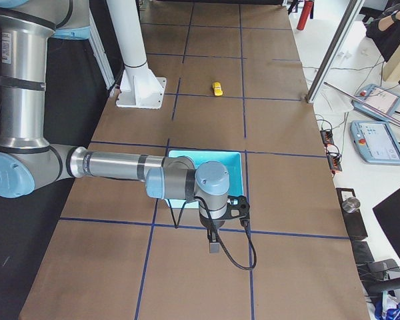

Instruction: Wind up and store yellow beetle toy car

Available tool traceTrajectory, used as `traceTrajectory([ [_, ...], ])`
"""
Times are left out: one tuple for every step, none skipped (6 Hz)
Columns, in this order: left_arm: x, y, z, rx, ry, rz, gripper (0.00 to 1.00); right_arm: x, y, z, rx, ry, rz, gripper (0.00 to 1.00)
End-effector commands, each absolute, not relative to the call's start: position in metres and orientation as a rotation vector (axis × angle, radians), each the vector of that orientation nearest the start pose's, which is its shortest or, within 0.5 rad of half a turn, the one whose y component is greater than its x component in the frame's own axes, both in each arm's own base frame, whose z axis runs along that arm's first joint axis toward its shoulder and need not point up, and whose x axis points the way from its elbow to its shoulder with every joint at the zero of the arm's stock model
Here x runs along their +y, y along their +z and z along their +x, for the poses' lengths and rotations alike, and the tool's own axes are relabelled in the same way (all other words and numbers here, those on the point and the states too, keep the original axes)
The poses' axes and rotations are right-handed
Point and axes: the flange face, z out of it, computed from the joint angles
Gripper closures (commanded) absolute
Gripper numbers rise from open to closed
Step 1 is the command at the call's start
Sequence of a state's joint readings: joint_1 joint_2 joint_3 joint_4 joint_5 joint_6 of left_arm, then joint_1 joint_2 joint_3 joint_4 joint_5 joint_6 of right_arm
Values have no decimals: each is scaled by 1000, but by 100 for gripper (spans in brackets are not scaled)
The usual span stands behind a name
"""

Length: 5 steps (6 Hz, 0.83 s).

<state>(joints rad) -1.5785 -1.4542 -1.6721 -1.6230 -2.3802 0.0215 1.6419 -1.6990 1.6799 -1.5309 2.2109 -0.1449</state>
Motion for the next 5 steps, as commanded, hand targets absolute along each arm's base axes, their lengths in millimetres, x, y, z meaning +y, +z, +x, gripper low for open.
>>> traceTrajectory([
  [-444,657,-65,808,27,44,0,-438,689,72,-656,-132,39,0],
  [-444,656,-65,808,28,47,0,-437,700,65,-752,-121,17,0],
  [-444,656,-65,808,30,49,0,-438,692,66,-753,-125,39,0],
  [-444,656,-65,808,30,49,0,-446,651,67,-740,-159,131,0],
  [-444,655,-65,808,31,49,0,-448,643,70,-686,-165,142,0],
])
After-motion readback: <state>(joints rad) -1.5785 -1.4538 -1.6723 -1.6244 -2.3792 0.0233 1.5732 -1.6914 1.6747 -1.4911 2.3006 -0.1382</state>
